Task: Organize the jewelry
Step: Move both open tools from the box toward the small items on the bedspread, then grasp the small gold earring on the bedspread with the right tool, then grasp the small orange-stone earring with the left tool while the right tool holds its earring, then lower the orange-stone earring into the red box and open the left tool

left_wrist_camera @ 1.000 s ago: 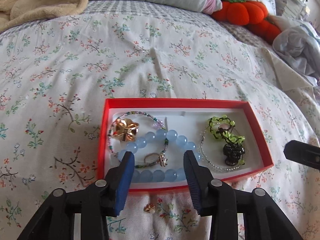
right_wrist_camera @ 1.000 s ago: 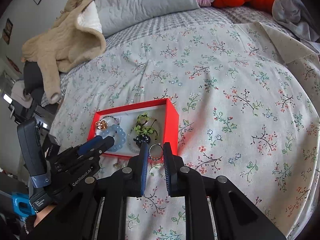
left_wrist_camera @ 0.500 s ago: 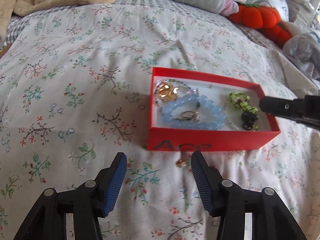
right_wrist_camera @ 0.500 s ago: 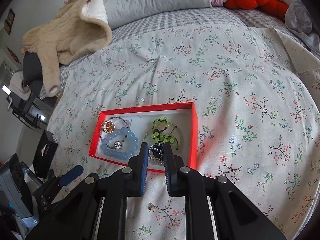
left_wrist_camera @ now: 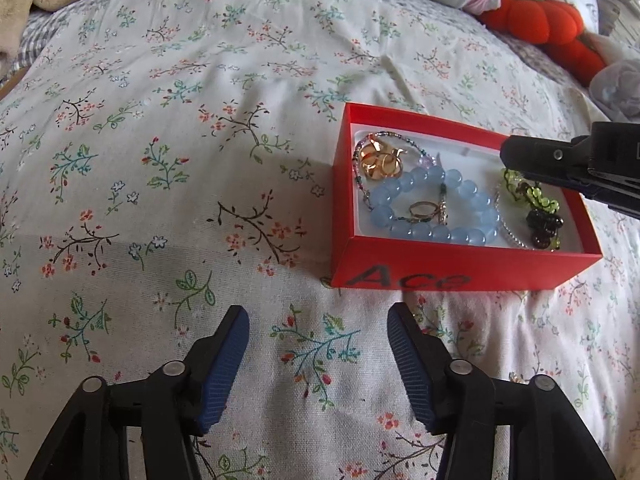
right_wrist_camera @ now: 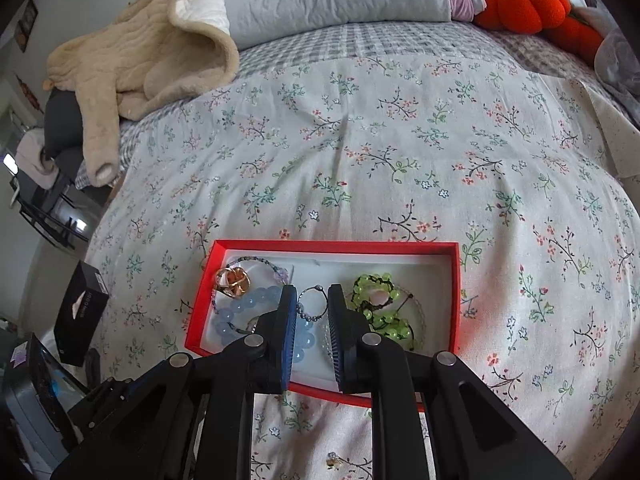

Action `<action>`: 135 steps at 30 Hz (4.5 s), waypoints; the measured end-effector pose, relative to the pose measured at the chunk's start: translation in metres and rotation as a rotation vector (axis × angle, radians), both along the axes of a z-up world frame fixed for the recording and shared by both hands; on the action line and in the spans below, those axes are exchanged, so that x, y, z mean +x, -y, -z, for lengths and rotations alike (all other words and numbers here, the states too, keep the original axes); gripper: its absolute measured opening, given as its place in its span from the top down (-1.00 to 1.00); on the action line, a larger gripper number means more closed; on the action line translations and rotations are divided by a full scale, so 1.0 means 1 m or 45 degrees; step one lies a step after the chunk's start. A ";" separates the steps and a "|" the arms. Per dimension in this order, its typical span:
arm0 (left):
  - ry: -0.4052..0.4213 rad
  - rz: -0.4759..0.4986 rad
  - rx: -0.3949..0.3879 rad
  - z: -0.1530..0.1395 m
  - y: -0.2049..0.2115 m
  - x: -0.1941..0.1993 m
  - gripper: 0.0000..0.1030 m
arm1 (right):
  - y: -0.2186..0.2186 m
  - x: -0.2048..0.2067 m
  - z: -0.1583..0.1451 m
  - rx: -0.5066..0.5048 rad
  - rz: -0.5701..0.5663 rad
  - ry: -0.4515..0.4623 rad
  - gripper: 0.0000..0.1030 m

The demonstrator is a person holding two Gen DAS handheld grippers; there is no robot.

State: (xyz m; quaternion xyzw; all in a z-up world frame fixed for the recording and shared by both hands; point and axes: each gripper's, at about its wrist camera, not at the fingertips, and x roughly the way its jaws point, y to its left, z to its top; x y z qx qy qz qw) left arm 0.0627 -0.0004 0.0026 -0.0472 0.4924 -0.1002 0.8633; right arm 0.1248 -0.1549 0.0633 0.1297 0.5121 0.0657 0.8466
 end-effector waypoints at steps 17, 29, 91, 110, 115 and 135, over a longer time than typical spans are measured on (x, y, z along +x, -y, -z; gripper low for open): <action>-0.026 -0.013 0.062 0.005 -0.013 -0.015 -0.35 | 0.009 -0.049 -0.010 -0.058 0.001 -0.034 0.25; -0.035 0.006 0.112 0.011 -0.017 -0.031 -0.41 | 0.001 -0.092 0.020 -0.140 -0.071 -0.183 0.24; 0.135 0.207 -0.024 0.035 0.048 -0.018 0.47 | 0.078 -0.130 0.042 -0.134 0.001 -0.251 0.81; 0.105 0.128 -0.059 0.033 0.038 -0.014 0.89 | 0.073 -0.117 0.041 -0.139 0.008 -0.244 0.81; 0.122 0.132 -0.095 0.019 0.033 -0.019 0.89 | 0.069 -0.110 0.034 -0.117 0.019 -0.222 0.81; 0.275 0.108 -0.191 -0.025 0.025 0.013 0.89 | 0.058 -0.087 0.009 -0.066 0.056 -0.105 0.80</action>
